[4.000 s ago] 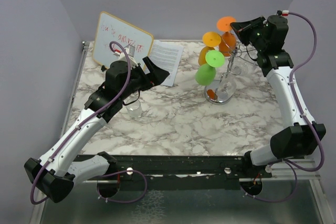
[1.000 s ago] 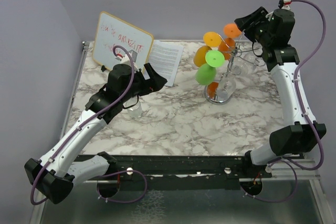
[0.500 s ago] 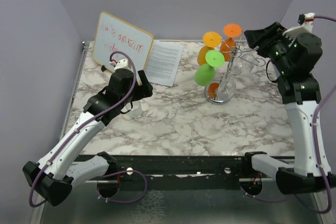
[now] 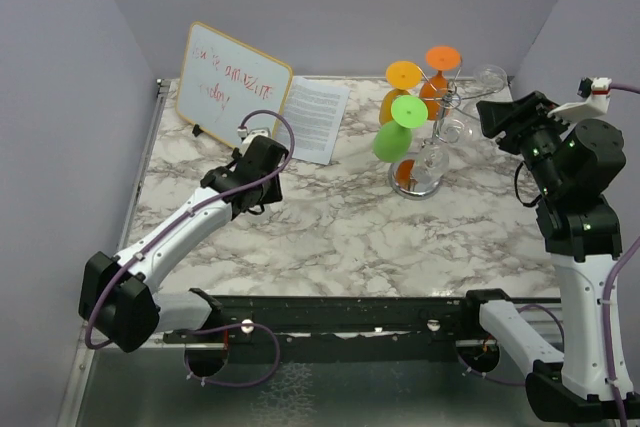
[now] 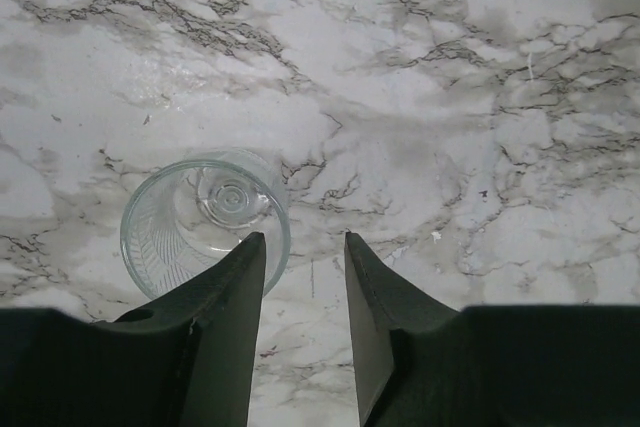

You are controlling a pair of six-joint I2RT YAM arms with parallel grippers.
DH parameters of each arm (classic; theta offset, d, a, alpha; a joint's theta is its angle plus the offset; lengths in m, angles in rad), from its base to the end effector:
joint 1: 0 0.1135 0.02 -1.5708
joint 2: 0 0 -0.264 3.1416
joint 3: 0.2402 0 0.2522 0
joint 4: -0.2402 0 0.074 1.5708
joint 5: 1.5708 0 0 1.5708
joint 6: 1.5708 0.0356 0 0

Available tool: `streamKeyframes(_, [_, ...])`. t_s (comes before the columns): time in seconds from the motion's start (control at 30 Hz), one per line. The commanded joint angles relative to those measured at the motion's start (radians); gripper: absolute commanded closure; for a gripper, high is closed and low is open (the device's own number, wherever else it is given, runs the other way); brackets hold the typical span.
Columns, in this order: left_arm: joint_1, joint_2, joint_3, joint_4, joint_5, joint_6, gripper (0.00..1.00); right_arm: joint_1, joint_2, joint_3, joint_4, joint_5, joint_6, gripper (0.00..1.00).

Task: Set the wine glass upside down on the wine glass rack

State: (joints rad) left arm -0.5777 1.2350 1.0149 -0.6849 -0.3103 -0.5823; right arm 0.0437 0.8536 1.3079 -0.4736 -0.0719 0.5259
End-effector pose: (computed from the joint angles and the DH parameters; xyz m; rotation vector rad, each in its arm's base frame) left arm 0.2169 -0.1284 0.2830 -0.1363 2.4183 -0.1419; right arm 0.1495 0.0091 0.4718 0.3296 1.5785 0.4998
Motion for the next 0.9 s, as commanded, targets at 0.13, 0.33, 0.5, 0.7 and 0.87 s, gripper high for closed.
streamKeyframes(0.13, [0.002,0.109,-0.011,-0.017,-0.043,0.062,0.72,-0.005,-0.073,-0.049,-0.066,0.046,-0.009,0.42])
streamKeyframes(0.33, [0.002,0.155,-0.004,-0.019,-0.008,0.084,0.9,-0.005,-0.076,-0.066,-0.089,0.035,0.02,0.42])
streamKeyframes(0.5, [0.003,0.168,0.005,-0.019,0.045,0.1,1.0,-0.005,-0.088,-0.081,-0.088,0.025,0.025,0.41])
streamKeyframes(0.7, [0.003,0.063,0.05,0.05,0.211,0.09,1.0,-0.005,-0.086,-0.094,-0.079,-0.037,0.068,0.18])
streamKeyframes(0.87, [0.0,-0.034,0.07,0.148,0.337,0.028,1.0,-0.005,-0.093,-0.133,-0.037,-0.112,0.142,0.14])
